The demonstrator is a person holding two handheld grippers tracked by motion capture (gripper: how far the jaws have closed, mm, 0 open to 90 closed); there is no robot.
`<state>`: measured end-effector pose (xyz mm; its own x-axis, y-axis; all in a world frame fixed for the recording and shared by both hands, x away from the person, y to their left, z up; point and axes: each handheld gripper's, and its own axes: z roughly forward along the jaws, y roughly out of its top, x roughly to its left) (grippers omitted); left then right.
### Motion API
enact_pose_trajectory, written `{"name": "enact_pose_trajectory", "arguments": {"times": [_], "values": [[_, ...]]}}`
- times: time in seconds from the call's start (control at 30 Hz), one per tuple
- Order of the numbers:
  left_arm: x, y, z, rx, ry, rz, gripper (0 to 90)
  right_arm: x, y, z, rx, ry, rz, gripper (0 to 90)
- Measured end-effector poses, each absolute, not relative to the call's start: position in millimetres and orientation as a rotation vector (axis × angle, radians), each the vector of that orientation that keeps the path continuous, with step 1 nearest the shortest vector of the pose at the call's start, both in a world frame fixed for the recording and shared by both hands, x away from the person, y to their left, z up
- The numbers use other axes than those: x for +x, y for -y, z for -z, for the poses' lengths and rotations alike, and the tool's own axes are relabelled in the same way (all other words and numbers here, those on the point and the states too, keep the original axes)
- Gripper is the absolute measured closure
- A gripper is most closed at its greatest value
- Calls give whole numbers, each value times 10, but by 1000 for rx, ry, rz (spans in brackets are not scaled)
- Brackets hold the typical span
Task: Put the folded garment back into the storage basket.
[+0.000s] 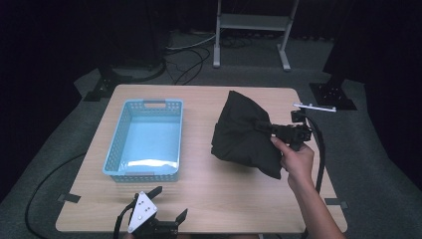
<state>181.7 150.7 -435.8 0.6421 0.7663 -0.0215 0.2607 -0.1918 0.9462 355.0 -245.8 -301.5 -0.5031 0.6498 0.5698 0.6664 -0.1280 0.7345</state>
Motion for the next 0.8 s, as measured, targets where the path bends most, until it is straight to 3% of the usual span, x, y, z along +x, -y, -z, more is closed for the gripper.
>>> {"name": "enact_pose_trajectory", "arguments": {"times": [0.8], "values": [[1792, -1484, 4337, 1753, -814, -566, 0, 3597, 2228, 2308, -1493, 2055, 1876, 835]]}}
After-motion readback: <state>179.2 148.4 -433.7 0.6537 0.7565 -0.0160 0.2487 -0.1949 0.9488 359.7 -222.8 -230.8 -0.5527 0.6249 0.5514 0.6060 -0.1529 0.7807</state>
